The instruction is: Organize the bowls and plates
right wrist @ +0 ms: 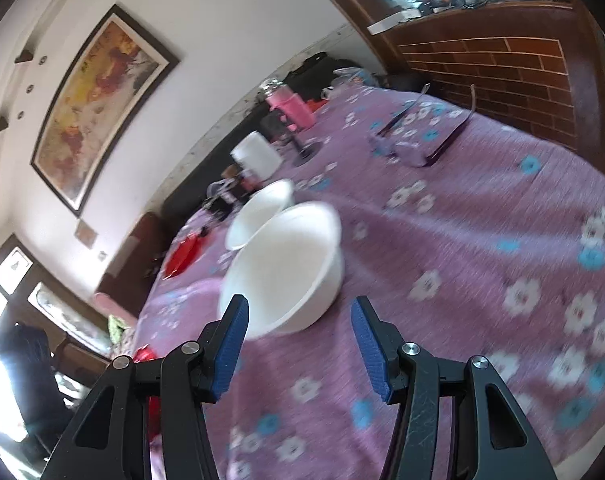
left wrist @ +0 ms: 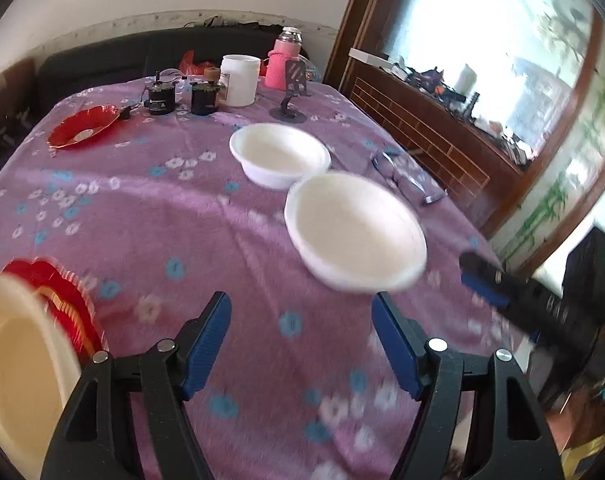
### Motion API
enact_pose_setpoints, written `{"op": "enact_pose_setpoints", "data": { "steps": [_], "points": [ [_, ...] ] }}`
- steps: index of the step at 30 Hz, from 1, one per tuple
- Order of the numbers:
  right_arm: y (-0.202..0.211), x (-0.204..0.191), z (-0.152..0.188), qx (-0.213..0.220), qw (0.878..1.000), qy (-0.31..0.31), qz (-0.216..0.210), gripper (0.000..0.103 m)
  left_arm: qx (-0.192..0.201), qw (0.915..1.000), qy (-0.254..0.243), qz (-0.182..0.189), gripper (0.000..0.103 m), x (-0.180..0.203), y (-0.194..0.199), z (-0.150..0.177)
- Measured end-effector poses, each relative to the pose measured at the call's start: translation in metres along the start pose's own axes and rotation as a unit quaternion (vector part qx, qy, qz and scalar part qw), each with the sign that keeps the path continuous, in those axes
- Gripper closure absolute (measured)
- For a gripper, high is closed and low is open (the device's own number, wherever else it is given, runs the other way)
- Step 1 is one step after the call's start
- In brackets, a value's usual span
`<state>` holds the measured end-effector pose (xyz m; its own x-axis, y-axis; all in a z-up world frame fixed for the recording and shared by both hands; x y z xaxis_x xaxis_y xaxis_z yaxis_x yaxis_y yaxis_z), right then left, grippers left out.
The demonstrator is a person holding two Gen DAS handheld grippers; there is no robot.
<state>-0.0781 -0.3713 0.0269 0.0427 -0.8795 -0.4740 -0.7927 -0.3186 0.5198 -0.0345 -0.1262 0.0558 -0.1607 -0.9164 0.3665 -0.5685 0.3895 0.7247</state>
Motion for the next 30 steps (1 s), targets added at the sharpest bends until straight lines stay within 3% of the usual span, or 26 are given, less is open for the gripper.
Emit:
{"op": "enact_pose_setpoints", "data": {
  "steps": [4, 10, 11, 12, 14, 18, 24, 28, 30],
  "points": [
    [-0.017, 0.002, -0.013, -0.014, 1.000, 0.017, 0.005, 0.055, -0.019, 0.9995, 0.024, -0.005, 0.054, 0.004, -0.034, -0.024],
    [-0.053, 0.002, -0.018, -0.048, 0.999, 0.025, 0.007, 0.064, -0.047, 0.9974, 0.053, -0.009, 0.056, 0.004, -0.077, -0.039],
    [-0.060, 0.003, -0.018, -0.055, 0.998, 0.029, 0.009, 0.076, -0.050, 0.9974, 0.051, -0.009, 0.060, 0.006, -0.083, -0.038],
    [-0.064, 0.004, -0.016, -0.061, 0.998, 0.032, 0.016, 0.084, -0.053, 0.9975, 0.045, -0.011, 0.079, 0.007, -0.087, -0.037],
    [-0.063, 0.005, -0.012, -0.058, 0.998, 0.030, 0.013, 0.089, -0.053, 0.9977, 0.035, -0.025, 0.089, 0.006, -0.090, -0.032],
    [-0.045, -0.001, -0.003, -0.051, 0.998, 0.022, -0.012, 0.090, -0.044, 0.9982, 0.041, -0.005, 0.088, -0.001, -0.068, -0.021],
    [-0.001, -0.044, 0.019, -0.049, 0.995, 0.066, -0.056, 0.090, -0.023, 0.9996, 0.017, -0.008, 0.088, -0.018, -0.008, 0.020],
    [0.004, -0.066, 0.043, -0.068, 0.991, 0.098, -0.064, 0.087, -0.011, 0.9996, 0.011, -0.023, 0.088, -0.034, 0.012, 0.042],
    [-0.003, -0.071, 0.054, -0.082, 0.988, 0.120, -0.048, 0.082, -0.008, 0.9995, 0.014, -0.026, 0.088, -0.041, 0.013, 0.047]
  ]
}}
Point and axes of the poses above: each gripper's, at about its wrist camera, not at the fingertips, and y roughly against the way its jaws point, x to its right, z to its underside, the point moved 4 cm from there along -y, roughly the way its jaws point, and after that the axes turned 12 degrees about y, right-handed, at the moved point
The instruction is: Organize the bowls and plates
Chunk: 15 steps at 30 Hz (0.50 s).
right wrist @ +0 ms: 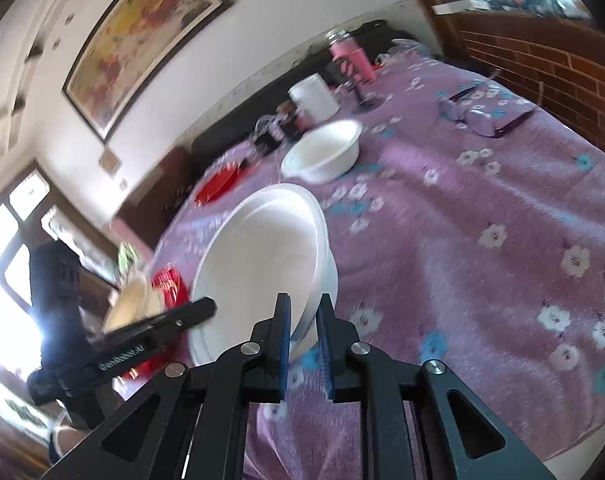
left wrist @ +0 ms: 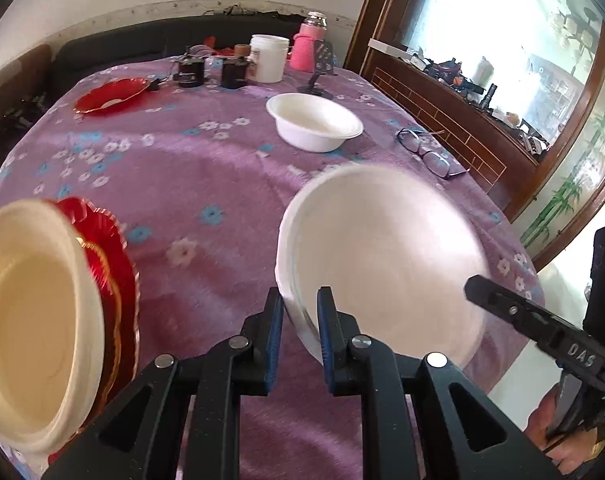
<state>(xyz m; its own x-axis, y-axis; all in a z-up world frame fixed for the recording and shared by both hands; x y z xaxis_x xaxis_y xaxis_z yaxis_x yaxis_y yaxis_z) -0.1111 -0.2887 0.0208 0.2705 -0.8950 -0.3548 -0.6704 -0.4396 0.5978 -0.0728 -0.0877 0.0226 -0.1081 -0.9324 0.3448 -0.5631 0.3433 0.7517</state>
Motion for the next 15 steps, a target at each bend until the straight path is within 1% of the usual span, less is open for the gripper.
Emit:
{"op": "enact_pose_setpoints", "data": {
  "steps": [1, 3, 5, 6, 7, 8, 10, 11, 12, 13, 14, 15],
  "points": [
    [-0.004, 0.001, 0.001, -0.004, 1.000, -0.001, 0.005, 0.078, 0.000, 1.0000, 0.004, 0.000, 0.088, -0.003, -0.001, 0.001],
    [-0.001, 0.000, 0.002, 0.000, 1.000, -0.001, 0.012, 0.073, 0.003, 1.0000, 0.001, 0.002, 0.088, -0.005, -0.001, 0.003],
    [0.012, -0.001, -0.003, 0.020, 0.999, 0.020, 0.044, 0.049, 0.017, 0.9998, -0.007, -0.003, 0.087, -0.004, 0.002, 0.002],
    [0.020, -0.001, -0.006, 0.034, 0.997, 0.029, 0.055, 0.043, 0.024, 0.9996, -0.012, -0.005, 0.086, -0.003, 0.004, 0.002],
    [0.034, -0.002, -0.011, 0.055, 0.995, 0.037, 0.071, 0.035, 0.032, 0.9993, -0.017, -0.009, 0.085, -0.002, 0.006, 0.000],
    [0.043, -0.002, -0.014, 0.070, 0.994, 0.041, 0.078, 0.032, 0.036, 0.9991, -0.019, -0.012, 0.085, -0.001, 0.007, 0.000],
    [0.067, -0.008, -0.021, 0.109, 0.988, 0.058, 0.096, 0.031, 0.041, 0.9989, -0.021, -0.010, 0.084, -0.001, 0.008, -0.001],
    [0.083, -0.016, -0.024, 0.137, 0.980, 0.078, 0.120, 0.024, 0.042, 0.9988, -0.021, -0.011, 0.083, -0.002, 0.008, -0.001],
    [0.100, -0.026, -0.024, 0.169, 0.968, 0.106, 0.152, 0.017, 0.043, 0.9988, -0.020, -0.011, 0.081, -0.003, 0.007, -0.001],
    [0.114, -0.035, -0.023, 0.199, 0.956, 0.128, 0.172, 0.004, 0.044, 0.9988, -0.019, -0.011, 0.079, -0.005, 0.007, 0.000],
    [0.123, -0.041, -0.021, 0.218, 0.949, 0.143, 0.176, 0.000, 0.046, 0.9987, -0.020, -0.012, 0.076, -0.006, 0.008, 0.000],
    [0.132, -0.048, -0.017, 0.237, 0.943, 0.153, 0.177, 0.000, 0.046, 0.9986, -0.019, -0.013, 0.075, -0.007, 0.007, 0.000]
  ]
}}
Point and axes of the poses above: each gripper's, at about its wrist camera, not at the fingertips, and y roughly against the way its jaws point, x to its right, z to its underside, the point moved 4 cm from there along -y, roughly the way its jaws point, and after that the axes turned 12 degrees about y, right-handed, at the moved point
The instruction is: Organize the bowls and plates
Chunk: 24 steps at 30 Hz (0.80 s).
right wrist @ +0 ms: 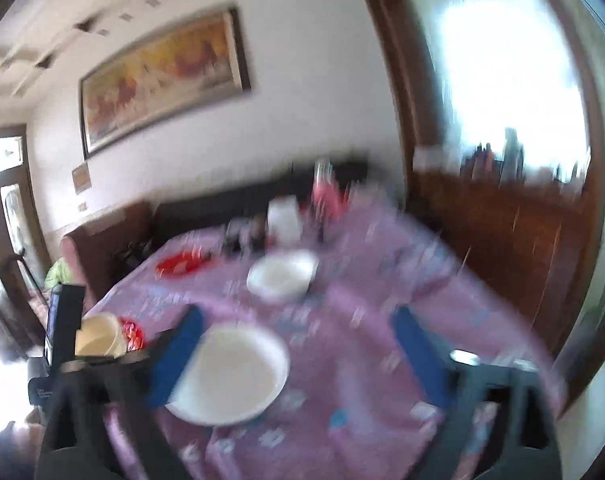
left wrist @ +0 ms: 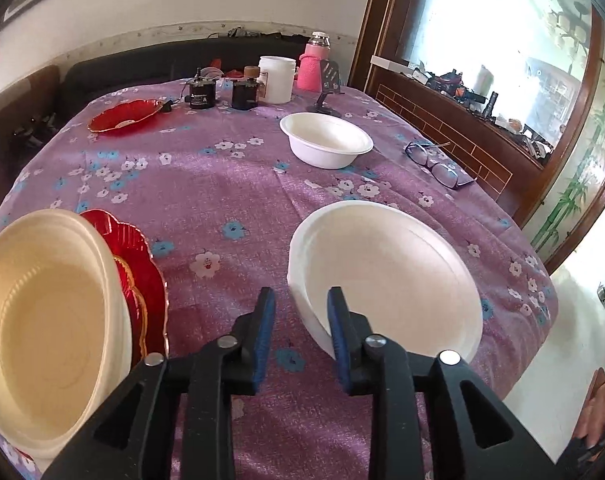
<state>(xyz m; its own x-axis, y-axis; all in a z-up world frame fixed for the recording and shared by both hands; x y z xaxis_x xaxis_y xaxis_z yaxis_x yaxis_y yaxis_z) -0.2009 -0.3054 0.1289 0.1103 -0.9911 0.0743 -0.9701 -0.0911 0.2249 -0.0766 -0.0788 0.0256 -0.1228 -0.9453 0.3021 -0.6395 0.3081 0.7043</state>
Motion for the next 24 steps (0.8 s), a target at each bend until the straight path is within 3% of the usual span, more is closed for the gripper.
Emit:
{"op": "enact_pose_setpoints", "data": {
  "steps": [3, 5, 6, 7, 8, 11, 16, 18, 19, 21, 24],
  "points": [
    [0.010, 0.003, 0.004, 0.012, 1.000, -0.026, 0.002, 0.000, -0.001, 1.0000, 0.001, 0.005, 0.072, -0.001, 0.001, 0.003],
    [0.000, 0.006, 0.013, -0.012, 0.998, -0.050, -0.025, 0.002, 0.000, 1.0000, -0.002, 0.003, 0.065, -0.001, 0.002, 0.006],
    [-0.005, 0.008, 0.016, -0.023, 0.997, -0.060, -0.031, 0.006, 0.001, 1.0000, -0.006, 0.002, 0.060, 0.000, 0.003, 0.007],
    [-0.012, 0.010, 0.023, -0.041, 0.996, -0.075, -0.034, 0.018, 0.002, 0.9999, -0.010, 0.002, 0.058, 0.001, 0.003, 0.008],
    [-0.018, 0.009, 0.027, -0.055, 0.994, -0.083, -0.039, 0.023, 0.003, 0.9999, -0.014, 0.001, 0.053, 0.001, 0.004, 0.009],
    [-0.037, 0.002, 0.040, -0.087, 0.985, -0.116, -0.097, 0.023, 0.002, 0.9998, -0.019, -0.005, 0.041, 0.001, 0.002, 0.011],
    [-0.069, -0.009, 0.064, -0.183, 0.964, -0.146, -0.126, 0.024, 0.000, 0.9999, -0.016, -0.001, 0.041, 0.000, 0.001, 0.012],
    [-0.079, -0.009, 0.075, -0.210, 0.954, -0.168, -0.135, 0.035, 0.002, 0.9999, -0.015, -0.006, 0.041, -0.001, 0.000, 0.012],
    [-0.085, -0.009, 0.080, -0.223, 0.949, -0.178, -0.137, 0.048, 0.002, 0.9999, -0.015, -0.007, 0.041, -0.001, 0.000, 0.012],
    [-0.094, -0.012, 0.088, -0.242, 0.942, -0.184, -0.139, 0.059, 0.003, 0.9998, -0.017, -0.012, 0.041, 0.001, -0.002, 0.012],
    [-0.104, -0.014, 0.093, -0.253, 0.938, -0.192, -0.141, 0.060, 0.001, 0.9996, -0.020, -0.017, 0.041, 0.004, -0.005, 0.011]
  ]
}}
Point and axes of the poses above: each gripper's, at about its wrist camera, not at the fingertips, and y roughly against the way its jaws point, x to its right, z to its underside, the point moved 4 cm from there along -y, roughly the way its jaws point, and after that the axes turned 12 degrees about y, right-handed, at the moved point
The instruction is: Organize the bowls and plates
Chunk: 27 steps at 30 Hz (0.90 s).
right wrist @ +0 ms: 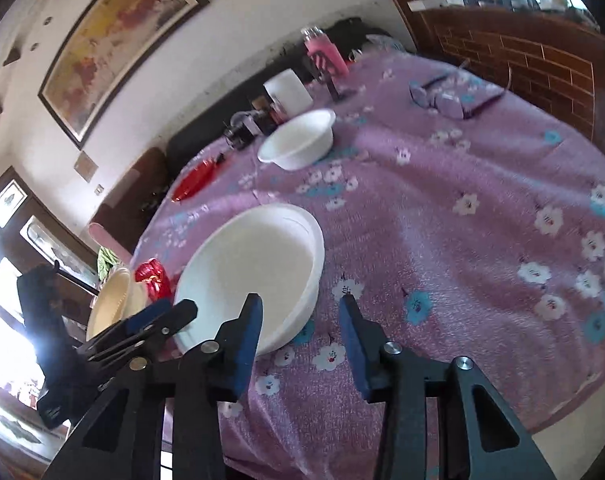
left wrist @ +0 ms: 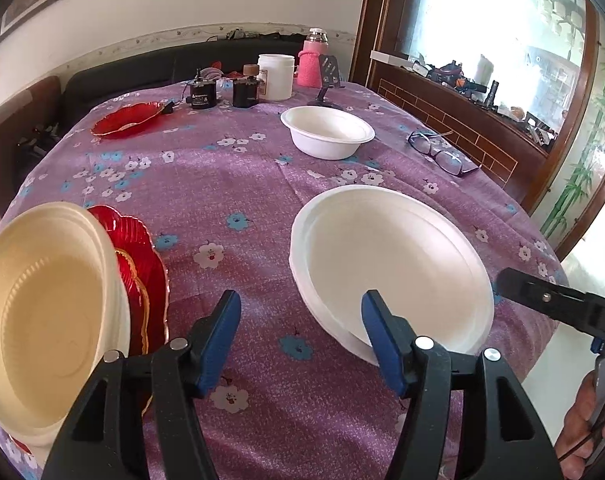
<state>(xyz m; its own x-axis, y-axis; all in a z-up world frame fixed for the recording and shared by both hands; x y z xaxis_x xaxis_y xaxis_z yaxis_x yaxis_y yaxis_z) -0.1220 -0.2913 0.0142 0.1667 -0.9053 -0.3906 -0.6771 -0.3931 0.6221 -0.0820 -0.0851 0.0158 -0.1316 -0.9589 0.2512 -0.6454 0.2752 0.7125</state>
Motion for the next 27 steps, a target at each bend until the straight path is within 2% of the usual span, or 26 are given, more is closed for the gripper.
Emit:
{"op": "enact_pose_setpoints", "data": {
  "steps": [1, 3, 4, 5, 7, 8, 9, 12, 20, 27],
  "points": [
    [-0.004, 0.000, -0.002, 0.002, 1.000, -0.003, -0.004, 0.062, 0.000, 1.0000, 0.000, -0.001, 0.041, 0.001, -0.002, 0.000],
    [-0.010, -0.001, -0.003, -0.003, 1.000, 0.003, 0.008, 0.077, 0.000, 1.0000, -0.003, -0.005, 0.041, 0.002, -0.007, 0.000],
    [-0.014, -0.002, -0.002, -0.010, 1.000, 0.004, 0.013, 0.089, -0.002, 0.9999, -0.006, -0.010, 0.041, 0.003, -0.010, 0.001],
    [-0.014, -0.003, -0.001, -0.011, 1.000, 0.002, 0.015, 0.089, -0.007, 0.9999, -0.007, -0.010, 0.041, 0.003, -0.013, 0.003],
    [-0.013, -0.003, 0.001, -0.008, 1.000, 0.003, 0.019, 0.090, -0.018, 0.9998, -0.004, 0.010, 0.054, 0.005, -0.016, 0.008],
    [-0.011, -0.003, 0.001, -0.006, 1.000, 0.003, 0.017, 0.091, -0.018, 0.9998, -0.007, 0.011, 0.070, 0.006, -0.016, 0.009],
    [-0.009, -0.004, 0.002, -0.002, 1.000, 0.002, 0.015, 0.092, -0.019, 0.9997, -0.013, 0.011, 0.078, 0.009, -0.016, 0.011],
    [0.001, -0.008, 0.003, 0.009, 1.000, 0.008, 0.026, 0.092, -0.004, 0.9997, -0.024, 0.006, 0.078, 0.015, -0.008, 0.014],
    [0.015, -0.017, 0.002, 0.023, 0.999, 0.017, 0.023, 0.092, 0.023, 0.9991, -0.035, -0.003, 0.078, 0.019, 0.010, 0.011],
    [0.015, -0.022, -0.001, 0.026, 0.999, 0.018, 0.017, 0.092, 0.031, 0.9989, -0.034, -0.006, 0.078, 0.017, 0.019, 0.009]
  ]
}}
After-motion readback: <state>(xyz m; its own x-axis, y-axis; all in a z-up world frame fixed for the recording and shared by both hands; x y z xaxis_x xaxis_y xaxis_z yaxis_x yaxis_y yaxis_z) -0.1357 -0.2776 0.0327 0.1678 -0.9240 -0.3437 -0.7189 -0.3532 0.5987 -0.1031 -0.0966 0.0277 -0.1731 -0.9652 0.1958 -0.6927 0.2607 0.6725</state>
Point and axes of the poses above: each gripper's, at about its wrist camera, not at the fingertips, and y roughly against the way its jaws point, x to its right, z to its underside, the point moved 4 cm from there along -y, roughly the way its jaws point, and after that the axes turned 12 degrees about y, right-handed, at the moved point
